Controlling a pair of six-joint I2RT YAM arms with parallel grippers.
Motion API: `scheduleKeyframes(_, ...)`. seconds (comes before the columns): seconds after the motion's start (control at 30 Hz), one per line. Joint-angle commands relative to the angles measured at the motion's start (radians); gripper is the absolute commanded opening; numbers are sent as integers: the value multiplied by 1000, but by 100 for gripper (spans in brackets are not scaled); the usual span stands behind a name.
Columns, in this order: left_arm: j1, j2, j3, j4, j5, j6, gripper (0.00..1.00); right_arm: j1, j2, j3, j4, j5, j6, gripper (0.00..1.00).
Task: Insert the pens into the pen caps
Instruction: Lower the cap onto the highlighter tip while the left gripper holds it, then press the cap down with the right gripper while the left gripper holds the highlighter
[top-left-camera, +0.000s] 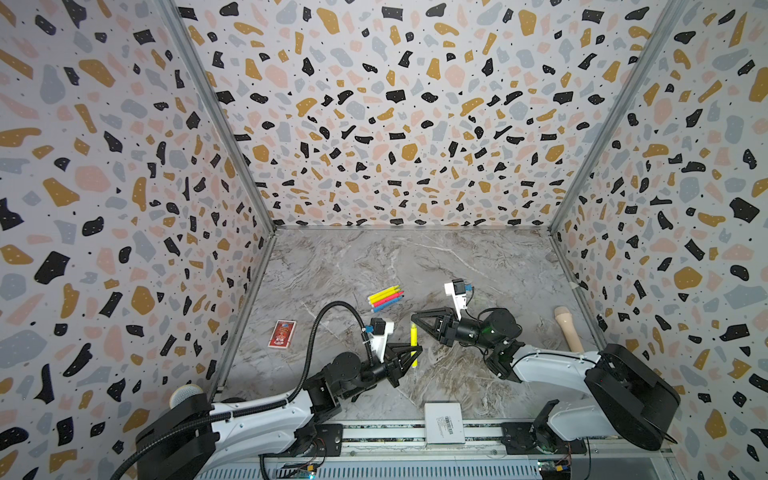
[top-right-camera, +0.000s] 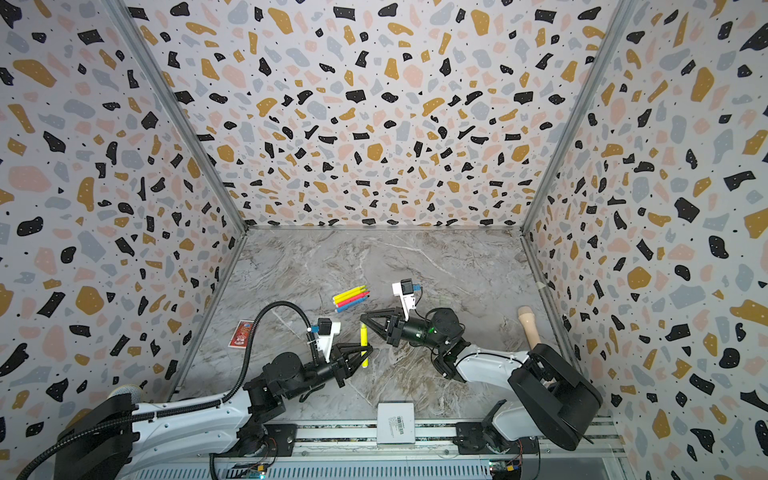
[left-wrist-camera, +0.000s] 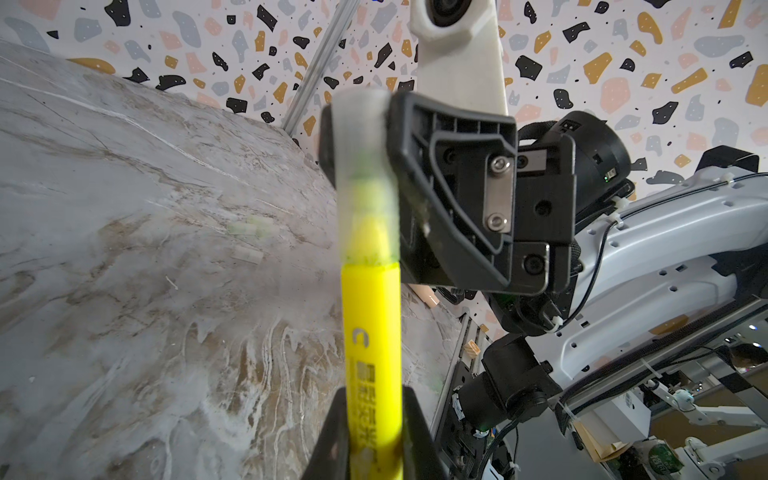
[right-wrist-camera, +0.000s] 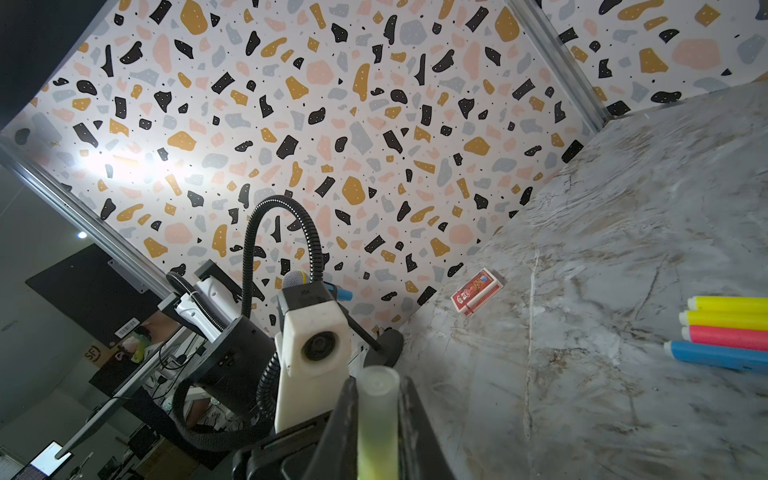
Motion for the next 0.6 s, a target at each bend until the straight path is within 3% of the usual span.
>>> scheduleKeyframes(0.0,6,-28,7,118,-45,0,0,21,-18,-18,-15,-54,-18,15)
scheduleKeyframes(0.13,5,-32,22,102,-39,16,0,35,-21,-27,-6,-61,-22,20)
scheduleKeyframes(0.3,5,-29,33,58,-38,49,0,37,-78,-35,-44,-57,-48,44)
scheduleKeyframes(0.4,5,-39,40,27,-37,71,0,37,-146,-20,-161,-30,-101,57)
scheduleKeyframes(0.57,5,-81,67,-87,-59,136,0,12,-277,13,-413,21,-203,68)
